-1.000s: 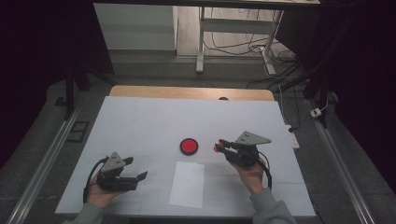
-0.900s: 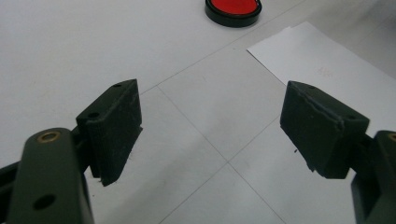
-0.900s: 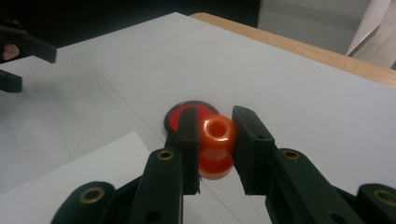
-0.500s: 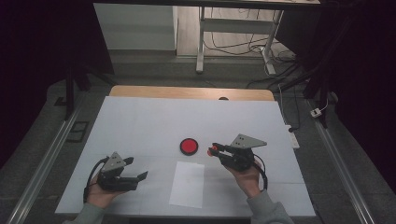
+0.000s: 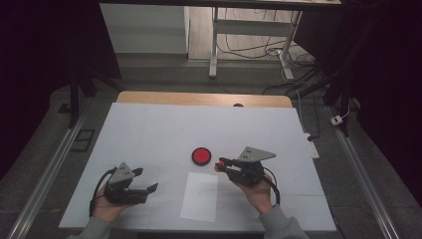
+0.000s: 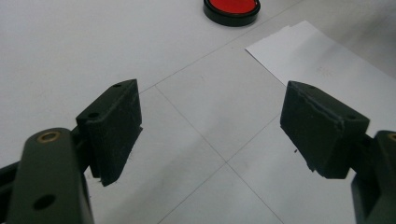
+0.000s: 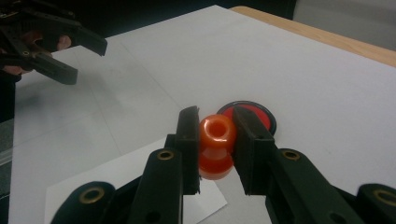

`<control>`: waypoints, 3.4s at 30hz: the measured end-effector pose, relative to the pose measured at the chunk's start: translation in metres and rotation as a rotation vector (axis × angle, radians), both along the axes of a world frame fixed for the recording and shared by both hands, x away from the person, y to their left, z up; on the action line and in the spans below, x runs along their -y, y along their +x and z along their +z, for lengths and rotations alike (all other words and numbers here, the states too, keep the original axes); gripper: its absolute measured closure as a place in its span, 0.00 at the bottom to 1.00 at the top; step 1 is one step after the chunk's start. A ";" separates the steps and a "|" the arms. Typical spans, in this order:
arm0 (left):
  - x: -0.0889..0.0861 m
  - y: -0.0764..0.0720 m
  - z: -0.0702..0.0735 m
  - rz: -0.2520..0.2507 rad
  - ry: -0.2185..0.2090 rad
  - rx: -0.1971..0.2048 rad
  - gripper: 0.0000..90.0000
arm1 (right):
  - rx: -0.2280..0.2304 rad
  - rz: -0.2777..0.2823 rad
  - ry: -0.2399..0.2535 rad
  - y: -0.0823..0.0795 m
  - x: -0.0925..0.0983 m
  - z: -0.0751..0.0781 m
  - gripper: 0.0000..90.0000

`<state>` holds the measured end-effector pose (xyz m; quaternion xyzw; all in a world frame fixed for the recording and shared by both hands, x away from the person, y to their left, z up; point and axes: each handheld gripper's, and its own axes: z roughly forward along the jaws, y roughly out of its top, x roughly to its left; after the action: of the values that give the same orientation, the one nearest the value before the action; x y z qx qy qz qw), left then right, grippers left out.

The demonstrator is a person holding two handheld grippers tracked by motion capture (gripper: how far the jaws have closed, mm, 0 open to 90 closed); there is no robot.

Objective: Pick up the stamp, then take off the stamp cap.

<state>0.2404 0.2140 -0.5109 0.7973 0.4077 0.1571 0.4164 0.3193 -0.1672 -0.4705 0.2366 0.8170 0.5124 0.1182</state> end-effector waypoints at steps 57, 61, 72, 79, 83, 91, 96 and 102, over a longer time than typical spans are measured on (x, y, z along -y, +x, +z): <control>0.005 -0.002 0.003 -0.030 -0.012 0.009 0.23 | -0.030 0.094 0.035 -0.013 -0.022 -0.002 0.80; 0.007 -0.001 0.005 -0.034 -0.013 0.014 0.23 | -0.025 0.096 0.036 -0.014 -0.022 -0.001 0.80; 0.017 0.000 0.013 -0.055 -0.010 0.039 0.23 | -0.022 0.091 0.037 -0.014 -0.021 0.000 0.80; 0.024 0.004 0.020 -0.075 -0.016 0.062 0.24 | -0.016 0.088 0.044 -0.013 -0.020 0.002 0.80; 0.031 0.006 0.021 -0.103 -0.007 0.070 0.24 | -0.017 0.089 0.046 -0.013 -0.020 0.002 0.80; 0.035 0.007 0.020 -0.132 0.014 0.107 0.25 | -0.021 0.094 0.043 -0.013 -0.021 0.001 0.80; 0.039 0.010 0.021 -0.119 0.020 0.106 0.23 | -0.022 0.094 0.043 -0.013 -0.021 0.001 0.80; 0.047 0.014 0.023 -0.125 0.014 0.095 0.20 | -0.022 0.091 0.051 -0.012 -0.019 0.002 0.80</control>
<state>0.2541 0.1666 -0.4876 0.8158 0.3358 0.1713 0.4386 0.3075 -0.1486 -0.4681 0.2077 0.8150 0.5351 0.0800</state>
